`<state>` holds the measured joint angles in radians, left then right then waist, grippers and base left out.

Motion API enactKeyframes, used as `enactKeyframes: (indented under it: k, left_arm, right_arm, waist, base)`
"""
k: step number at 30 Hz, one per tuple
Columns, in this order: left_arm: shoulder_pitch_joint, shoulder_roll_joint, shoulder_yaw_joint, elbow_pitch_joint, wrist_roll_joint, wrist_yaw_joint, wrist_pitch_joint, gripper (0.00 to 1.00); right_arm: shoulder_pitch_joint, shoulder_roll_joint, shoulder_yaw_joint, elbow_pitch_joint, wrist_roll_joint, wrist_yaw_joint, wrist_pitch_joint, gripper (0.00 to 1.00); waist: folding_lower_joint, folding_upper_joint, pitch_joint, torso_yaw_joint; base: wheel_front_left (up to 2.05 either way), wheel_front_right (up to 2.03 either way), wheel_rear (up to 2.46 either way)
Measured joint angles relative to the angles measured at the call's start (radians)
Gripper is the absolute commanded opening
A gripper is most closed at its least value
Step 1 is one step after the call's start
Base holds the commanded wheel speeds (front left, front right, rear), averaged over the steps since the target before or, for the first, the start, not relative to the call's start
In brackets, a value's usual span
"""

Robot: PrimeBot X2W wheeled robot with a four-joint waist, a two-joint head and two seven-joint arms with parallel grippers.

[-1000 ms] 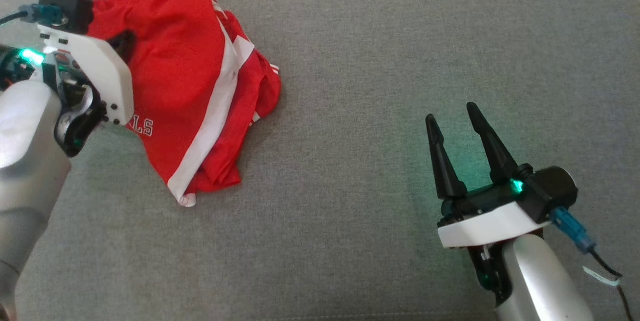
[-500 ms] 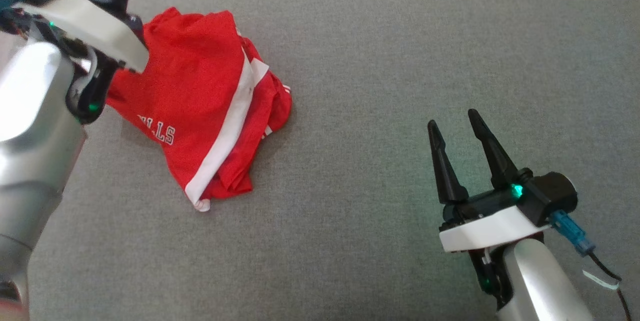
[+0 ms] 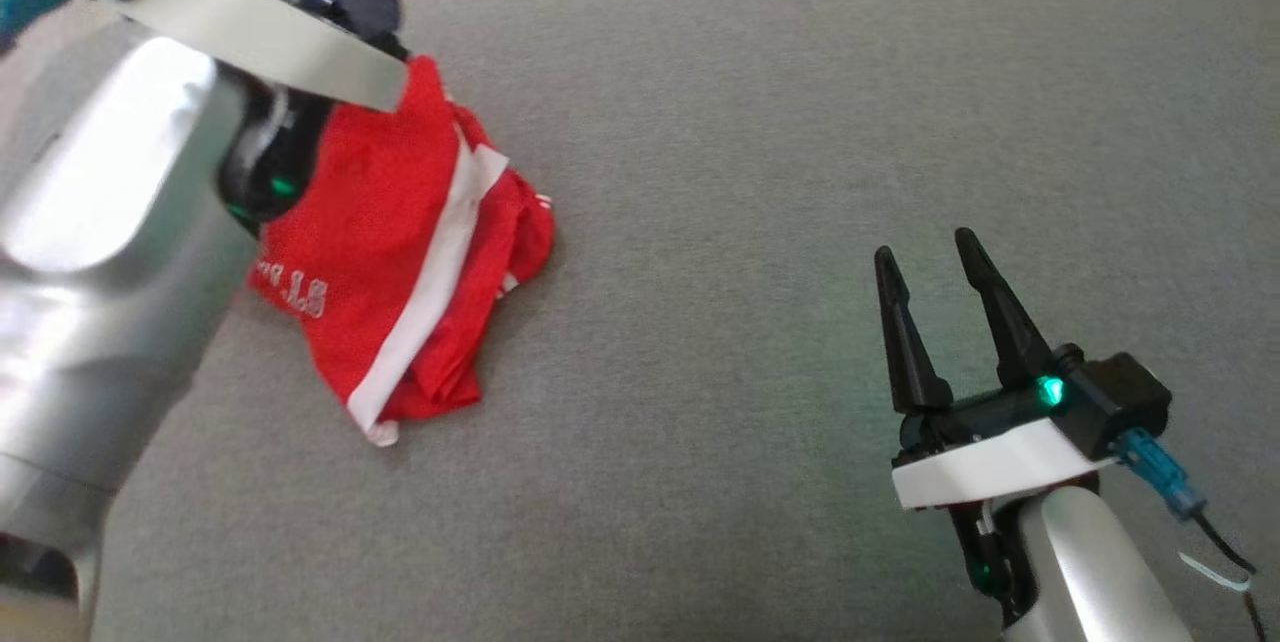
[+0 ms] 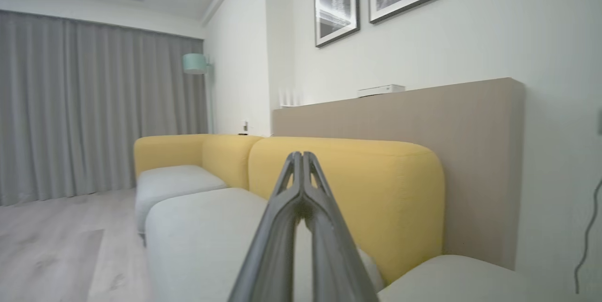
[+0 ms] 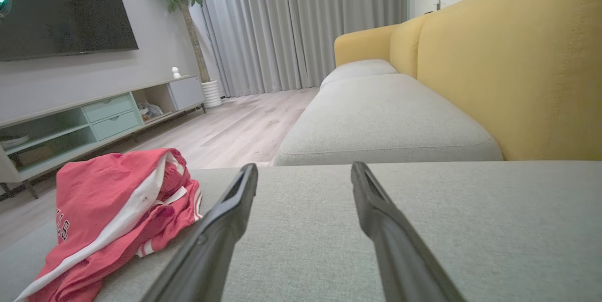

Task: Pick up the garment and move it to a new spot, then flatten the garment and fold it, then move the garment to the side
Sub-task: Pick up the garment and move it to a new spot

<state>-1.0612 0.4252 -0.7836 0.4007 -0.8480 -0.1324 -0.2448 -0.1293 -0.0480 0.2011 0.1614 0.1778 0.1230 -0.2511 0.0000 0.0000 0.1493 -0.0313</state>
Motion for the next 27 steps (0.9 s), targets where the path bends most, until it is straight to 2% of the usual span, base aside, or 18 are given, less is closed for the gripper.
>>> enactKeyframes:
  k: [5, 9, 13, 14, 15, 18, 22, 27]
  left_arm:
    - [-0.008, -0.013, -0.044, -0.029, 0.006, 0.0, 0.024, 0.0]
    - [-0.019, -0.013, -0.089, -0.006, 0.033, 0.001, 0.064, 0.0]
    - [-0.008, -0.038, -0.146, 0.015, 0.041, 0.001, 0.095, 0.0]
    - [0.002, -0.046, -0.165, 0.016, 0.058, 0.001, 0.094, 0.43]
    - [0.015, -0.055, -0.18, 0.019, 0.068, 0.001, 0.094, 1.0]
    - [0.067, -0.076, -0.211, 0.034, 0.069, 0.002, 0.094, 1.0]
    - [0.099, -0.076, -0.234, 0.045, 0.094, 0.011, 0.079, 1.0]
    - [0.121, -0.055, -0.202, 0.051, 0.094, 0.085, 0.03, 1.0]
  right_arm:
    - [-0.001, 0.0, 0.005, -0.007, 0.013, 0.0, 0.0, 1.0]
    - [-0.002, 0.0, 0.009, -0.015, 0.03, 0.0, 0.0, 1.0]
    - [-0.001, 0.0, 0.002, -0.023, 0.034, 0.0, 0.0, 1.0]
    - [-0.001, 0.0, -0.002, -0.024, 0.034, 0.0, 0.0, 1.0]
    - [-0.002, 0.0, -0.005, -0.026, 0.034, 0.0, 0.0, 1.0]
    - [-0.002, 0.0, -0.017, -0.032, 0.034, 0.0, 0.0, 1.0]
    - [-0.001, 0.0, -0.026, -0.039, 0.031, 0.0, 0.0, 1.0]
    - [0.0, 0.0, -0.041, -0.045, 0.021, 0.0, 0.0, 1.0]
  waist:
    - [0.0, 0.0, 0.001, -0.052]
    - [0.0, 0.0, 0.008, -0.103]
    - [0.0001, 0.0, 0.014, -0.142]
    - [0.0001, 0.0, 0.015, -0.147]
    - [0.0, 0.0, 0.015, -0.149]
    - [0.0, 0.0, 0.011, -0.143]
    - [0.0001, 0.0, 0.006, -0.126]
    - [0.0001, 0.0, -0.009, -0.079]
  base:
    - [0.0, 0.0, 0.0]
    - [0.0, 0.0, 0.0]
    - [0.0, 0.0, 0.0]
    - [0.0, 0.0, 0.0]
    - [0.0, 0.0, 0.0]
    - [0.0, 0.0, 0.0]
    - [0.0, 0.0, 0.0]
    - [0.0, 0.0, 0.0]
